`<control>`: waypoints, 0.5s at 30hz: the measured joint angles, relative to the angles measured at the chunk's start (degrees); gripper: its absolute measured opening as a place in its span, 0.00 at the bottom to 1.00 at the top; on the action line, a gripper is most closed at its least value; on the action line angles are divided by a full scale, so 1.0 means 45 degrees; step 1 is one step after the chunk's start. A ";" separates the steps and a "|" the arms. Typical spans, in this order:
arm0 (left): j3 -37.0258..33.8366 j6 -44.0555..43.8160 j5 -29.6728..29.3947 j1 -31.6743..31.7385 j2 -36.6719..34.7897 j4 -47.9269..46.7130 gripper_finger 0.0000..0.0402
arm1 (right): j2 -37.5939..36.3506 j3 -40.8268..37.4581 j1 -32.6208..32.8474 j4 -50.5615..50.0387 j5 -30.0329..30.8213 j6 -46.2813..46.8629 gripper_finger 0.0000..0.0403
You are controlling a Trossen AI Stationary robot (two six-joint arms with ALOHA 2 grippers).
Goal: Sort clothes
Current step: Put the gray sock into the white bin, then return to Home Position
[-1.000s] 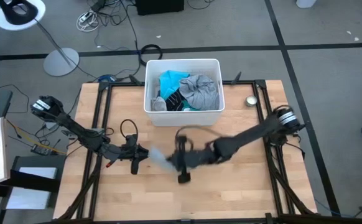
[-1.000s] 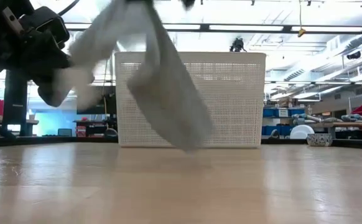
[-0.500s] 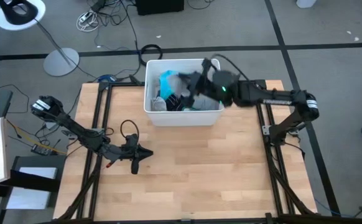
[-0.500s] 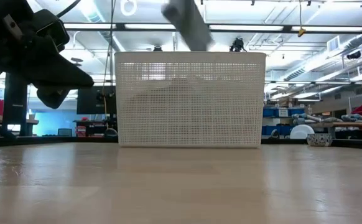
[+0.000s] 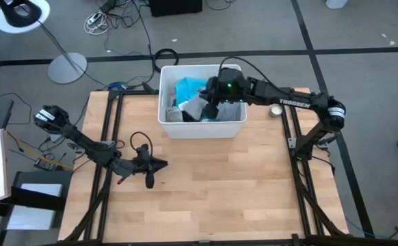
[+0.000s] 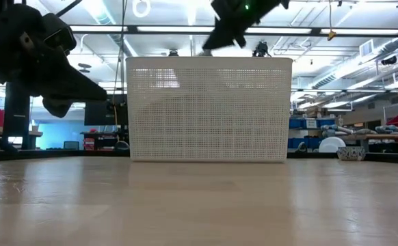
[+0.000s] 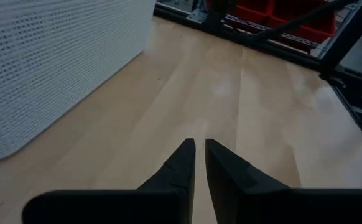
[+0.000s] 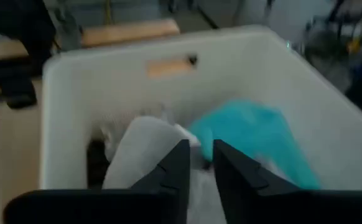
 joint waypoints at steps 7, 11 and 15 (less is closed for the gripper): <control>0.0000 0.0005 0.0000 0.0000 0.0000 -0.0105 0.10 | -0.0671 -0.0001 -0.0263 -0.2118 0.0029 0.0277 0.30; 0.0000 -0.0070 0.0008 0.0000 0.0000 -0.0005 0.10 | -0.1449 -0.0002 -0.0252 -0.4462 0.0034 0.0563 0.32; 0.0000 0.0278 -0.0096 0.0189 -0.0001 0.0720 0.10 | -0.2547 0.0000 -0.0270 -0.6648 0.0043 0.0612 0.32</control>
